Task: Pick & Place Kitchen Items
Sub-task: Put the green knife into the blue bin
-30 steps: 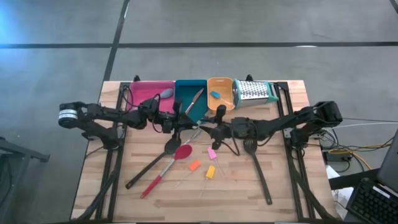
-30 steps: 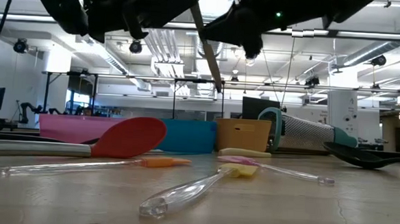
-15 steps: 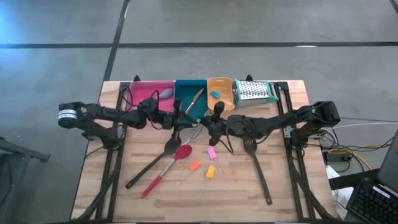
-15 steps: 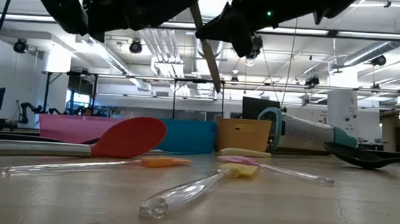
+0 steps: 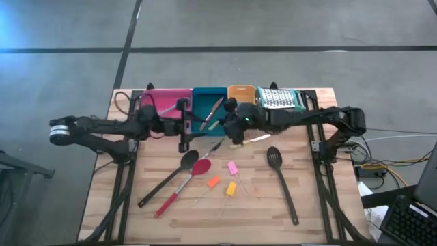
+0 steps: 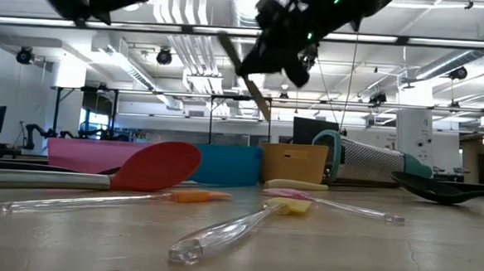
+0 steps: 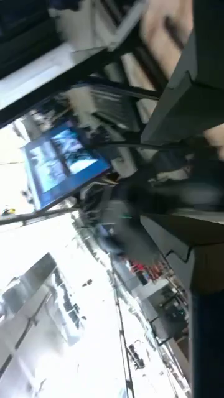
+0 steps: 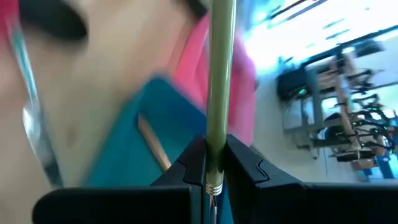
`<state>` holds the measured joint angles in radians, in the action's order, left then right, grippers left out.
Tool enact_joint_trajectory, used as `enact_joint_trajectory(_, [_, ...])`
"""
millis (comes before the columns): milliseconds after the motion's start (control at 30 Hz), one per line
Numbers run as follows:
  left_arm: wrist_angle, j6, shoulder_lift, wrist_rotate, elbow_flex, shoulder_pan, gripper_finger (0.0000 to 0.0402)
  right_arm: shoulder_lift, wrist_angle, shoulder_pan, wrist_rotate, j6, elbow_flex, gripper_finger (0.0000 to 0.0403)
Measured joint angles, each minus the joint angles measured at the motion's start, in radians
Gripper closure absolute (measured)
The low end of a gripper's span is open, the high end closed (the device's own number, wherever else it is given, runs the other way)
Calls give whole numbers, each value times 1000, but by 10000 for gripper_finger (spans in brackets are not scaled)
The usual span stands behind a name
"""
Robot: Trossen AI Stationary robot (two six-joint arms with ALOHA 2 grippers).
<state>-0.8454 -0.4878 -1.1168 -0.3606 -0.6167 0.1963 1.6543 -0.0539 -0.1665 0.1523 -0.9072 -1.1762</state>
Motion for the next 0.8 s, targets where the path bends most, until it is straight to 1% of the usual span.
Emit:
enact_joint_trajectory(67, [2,46,39,1,0,0,203,54,-71,-25,1,-61,-51,380])
enact_joint_trajectory(167, [0,88,94,2,0,1,203,142,-148,-56,-1,-92,-136,380])
enact_joint_trajectory(333, [2,124,162,2,0,1,202,273,-178,-79,-49,-180,-272,380])
enact_joint_trajectory(400, [1,127,183,2,0,1,202,322,-193,-82,-52,-218,-332,380])
enact_joint_trajectory(567, [2,191,215,3,0,1,202,443,-339,-100,-51,-277,-479,380])
enact_joint_trajectory(800, [17,227,236,3,0,1,202,580,-491,-137,-54,-297,-682,380])
